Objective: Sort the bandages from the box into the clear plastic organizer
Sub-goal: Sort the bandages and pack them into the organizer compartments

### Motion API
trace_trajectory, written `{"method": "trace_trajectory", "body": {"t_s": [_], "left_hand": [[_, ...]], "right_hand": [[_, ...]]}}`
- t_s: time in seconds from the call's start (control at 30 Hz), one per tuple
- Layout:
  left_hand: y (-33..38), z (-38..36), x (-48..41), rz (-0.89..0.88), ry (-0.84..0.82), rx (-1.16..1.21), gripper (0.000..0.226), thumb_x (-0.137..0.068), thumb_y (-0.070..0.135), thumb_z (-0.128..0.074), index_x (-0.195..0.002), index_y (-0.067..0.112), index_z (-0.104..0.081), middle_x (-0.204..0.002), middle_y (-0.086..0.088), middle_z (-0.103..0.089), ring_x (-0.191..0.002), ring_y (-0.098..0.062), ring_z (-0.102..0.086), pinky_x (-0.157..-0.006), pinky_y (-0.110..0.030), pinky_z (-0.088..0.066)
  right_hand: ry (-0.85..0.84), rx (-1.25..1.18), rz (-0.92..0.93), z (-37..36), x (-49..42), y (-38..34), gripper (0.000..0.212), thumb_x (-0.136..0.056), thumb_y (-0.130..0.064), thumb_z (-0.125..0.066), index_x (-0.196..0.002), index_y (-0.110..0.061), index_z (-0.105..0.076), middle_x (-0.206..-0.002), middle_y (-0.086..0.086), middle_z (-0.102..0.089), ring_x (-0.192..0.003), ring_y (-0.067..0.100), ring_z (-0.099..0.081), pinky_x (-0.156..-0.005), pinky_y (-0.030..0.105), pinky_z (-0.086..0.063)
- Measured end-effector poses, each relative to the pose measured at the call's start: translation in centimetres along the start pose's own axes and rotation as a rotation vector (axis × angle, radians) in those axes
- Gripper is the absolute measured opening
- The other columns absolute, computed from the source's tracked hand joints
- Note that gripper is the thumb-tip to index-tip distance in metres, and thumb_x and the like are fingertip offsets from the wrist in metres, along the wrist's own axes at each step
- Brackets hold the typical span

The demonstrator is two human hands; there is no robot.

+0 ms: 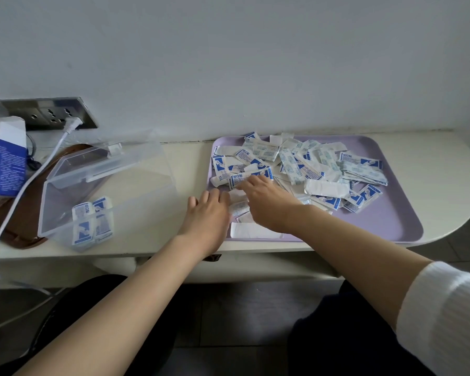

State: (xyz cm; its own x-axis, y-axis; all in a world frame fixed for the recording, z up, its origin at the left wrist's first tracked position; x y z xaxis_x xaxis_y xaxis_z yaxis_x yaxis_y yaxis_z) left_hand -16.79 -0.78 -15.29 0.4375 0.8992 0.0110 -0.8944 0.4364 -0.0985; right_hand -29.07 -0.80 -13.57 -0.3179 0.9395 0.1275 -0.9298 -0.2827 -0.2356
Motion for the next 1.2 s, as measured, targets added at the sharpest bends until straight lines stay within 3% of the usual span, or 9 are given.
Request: {"method": "trace_trajectory", "body": {"t_s": [0.1, 0.23, 0.3, 0.47, 0.57, 0.67, 0.77, 1.07, 1.2], "left_hand": [[0.1, -0.2, 0.3, 0.011, -0.004, -0.002, 0.021, -0.097, 0.020, -0.036, -0.117, 0.014, -0.037, -0.123, -0.005, -0.042, -0.116, -0.024, -0.042, -0.088, -0.034, -0.031], [-0.1, 0.0, 0.4, 0.000, 0.000, 0.021, 0.029, -0.090, 0.006, -0.038, -0.118, 0.011, -0.036, -0.121, -0.006, -0.043, -0.113, -0.025, -0.045, -0.085, -0.032, -0.030], [-0.3, 0.2, 0.3, -0.009, 0.002, 0.044, 0.030, -0.089, 0.004, -0.039, -0.119, 0.010, -0.037, -0.121, -0.007, -0.045, -0.113, -0.026, -0.046, -0.085, -0.032, -0.031], [-0.6, 0.6, 0.4, -0.011, 0.020, 0.133, 0.021, -0.096, 0.015, -0.037, -0.115, 0.009, -0.039, -0.116, -0.009, -0.049, -0.109, -0.028, -0.045, -0.086, -0.033, -0.033], [-1.4, 0.6, 0.6, -0.001, 0.023, 0.154, 0.019, -0.094, 0.016, -0.039, -0.112, 0.012, -0.044, -0.115, -0.008, -0.052, -0.110, -0.028, -0.045, -0.088, -0.035, -0.033], [-1.8, 0.3, 0.7, -0.002, -0.016, 0.189, 0.018, -0.091, 0.013, -0.042, -0.109, 0.011, -0.046, -0.113, -0.009, -0.051, -0.107, -0.030, -0.047, -0.086, -0.036, -0.036], [-1.8, -0.3, 0.8, -0.014, -0.055, 0.175, 0.023, -0.090, 0.008, -0.042, -0.114, 0.008, -0.045, -0.115, -0.013, -0.047, -0.108, -0.032, -0.047, -0.086, -0.038, -0.039], [-1.4, -0.8, 0.9, 0.010, -0.078, 0.040, 0.027, -0.088, 0.006, -0.038, -0.115, 0.008, -0.037, -0.119, -0.013, -0.042, -0.111, -0.031, -0.044, -0.087, -0.035, -0.034], [-1.3, -0.5, 0.7, 0.041, -0.051, -0.002, 0.022, -0.091, 0.008, -0.038, -0.114, 0.011, -0.040, -0.119, -0.009, -0.047, -0.112, -0.028, -0.043, -0.088, -0.032, -0.033]], "right_hand": [[-0.075, 0.025, 0.066, -0.6, 0.7, -0.7, 0.053, -0.085, 0.004, -0.037, -0.137, -0.002, -0.030, -0.143, 0.012, -0.029, -0.138, 0.023, -0.020, -0.111, 0.027, -0.023], [0.008, 0.031, 0.065, -0.2, 0.6, -0.5, 0.047, -0.089, 0.003, -0.038, -0.136, -0.004, -0.035, -0.151, 0.011, -0.020, -0.144, 0.022, -0.007, -0.113, 0.025, -0.013], [0.025, -0.047, 0.022, -0.1, 0.0, -0.2, 0.037, -0.092, 0.001, -0.040, -0.128, -0.004, -0.044, -0.148, 0.010, -0.026, -0.142, 0.023, -0.016, -0.110, 0.026, -0.020], [0.053, -0.191, -0.034, -0.7, -0.6, 0.1, 0.018, -0.093, 0.000, -0.043, -0.105, -0.001, -0.056, -0.117, 0.013, -0.050, -0.108, 0.028, -0.048, -0.090, 0.031, -0.039], [0.083, -0.222, -0.074, -0.5, -0.7, 0.5, 0.018, -0.094, -0.002, -0.043, -0.106, -0.002, -0.056, -0.116, 0.013, -0.050, -0.109, 0.028, -0.048, -0.092, 0.033, -0.041], [0.052, -0.286, -0.108, -0.7, -0.2, 0.4, 0.043, -0.086, 0.010, -0.041, -0.126, -0.006, -0.044, -0.129, 0.011, -0.042, -0.117, 0.025, -0.043, -0.090, 0.024, -0.034], [0.035, -0.343, -0.105, -1.1, 0.2, -0.7, 0.058, -0.079, 0.017, -0.038, -0.132, -0.005, -0.034, -0.135, 0.013, -0.035, -0.124, 0.026, -0.038, -0.093, 0.027, -0.034], [0.028, -0.142, 0.028, -2.7, -0.1, -1.3, 0.049, -0.084, 0.010, -0.039, -0.131, -0.003, -0.038, -0.141, 0.011, -0.031, -0.132, 0.025, -0.029, -0.107, 0.024, -0.019], [0.071, -0.167, 0.009, -2.5, -0.5, -1.1, 0.023, -0.090, 0.002, -0.044, -0.112, -0.002, -0.050, -0.133, 0.011, -0.040, -0.122, 0.027, -0.040, -0.094, 0.029, -0.033]]}}
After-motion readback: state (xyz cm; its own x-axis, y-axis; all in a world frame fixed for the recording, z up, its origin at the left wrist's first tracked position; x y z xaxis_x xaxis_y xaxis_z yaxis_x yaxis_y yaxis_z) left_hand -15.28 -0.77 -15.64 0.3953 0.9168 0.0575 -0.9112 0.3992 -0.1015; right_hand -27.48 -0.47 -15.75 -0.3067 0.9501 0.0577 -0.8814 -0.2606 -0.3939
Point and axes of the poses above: each hand's wrist, its own x-axis away from the middle knuckle, its own z-axis out of the back of the hand, y = z × x, the point moved 3 cm from there along -x, towards the middle knuckle
